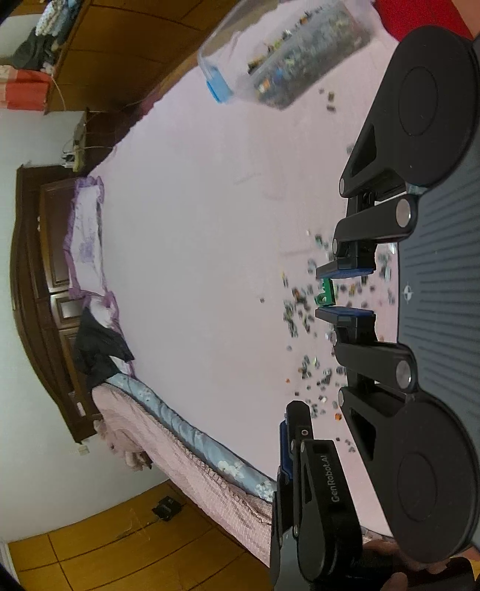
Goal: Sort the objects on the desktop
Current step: 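Carry the held bricks in both tools toward the clear plastic box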
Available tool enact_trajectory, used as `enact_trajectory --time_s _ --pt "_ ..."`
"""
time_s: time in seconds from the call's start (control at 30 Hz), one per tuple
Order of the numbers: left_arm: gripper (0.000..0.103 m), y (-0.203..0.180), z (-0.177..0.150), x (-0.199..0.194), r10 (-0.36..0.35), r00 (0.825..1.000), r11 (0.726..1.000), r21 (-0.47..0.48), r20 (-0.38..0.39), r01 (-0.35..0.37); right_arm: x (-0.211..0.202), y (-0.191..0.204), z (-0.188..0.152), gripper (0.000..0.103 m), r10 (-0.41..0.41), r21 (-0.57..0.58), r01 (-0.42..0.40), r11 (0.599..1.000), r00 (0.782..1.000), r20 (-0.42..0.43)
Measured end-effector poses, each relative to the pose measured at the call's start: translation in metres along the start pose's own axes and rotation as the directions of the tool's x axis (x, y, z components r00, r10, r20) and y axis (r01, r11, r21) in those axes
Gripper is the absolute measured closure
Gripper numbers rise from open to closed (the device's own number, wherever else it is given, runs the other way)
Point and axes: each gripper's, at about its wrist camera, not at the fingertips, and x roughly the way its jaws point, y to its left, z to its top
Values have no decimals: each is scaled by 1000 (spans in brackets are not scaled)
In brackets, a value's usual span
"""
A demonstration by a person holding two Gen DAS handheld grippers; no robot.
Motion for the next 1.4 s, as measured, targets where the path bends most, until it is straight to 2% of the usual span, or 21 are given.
enact_trajectory --time_s 0.27,0.53,0.77,0.87,1.07,1.4 --pt "84 -67 5 -10 12 1000 999 -43 28 -11 -39 -86 -1 86 16 -35 -15 999 999 32" --pt "84 -101 27 -12 16 999 1000 24 48 -17 -59 -140 5 86 9 16 -10 1000 999 48" --pt "84 -114 49 16 -61 996 996 64 61 57 -49 -161 19 86 -72 2 72 997 997 29" --pt "84 -116 64 24 -87 991 991 105 101 77 -41 -165 28 86 -107 19 106 994 993 44" --pt "84 -122 82 35 -130 985 983 146 114 113 -28 -176 49 86 -148 74 142 987 986 77" --pt "84 -133 89 49 -154 984 979 149 92 139 -27 -186 59 86 -180 86 174 981 981 75"
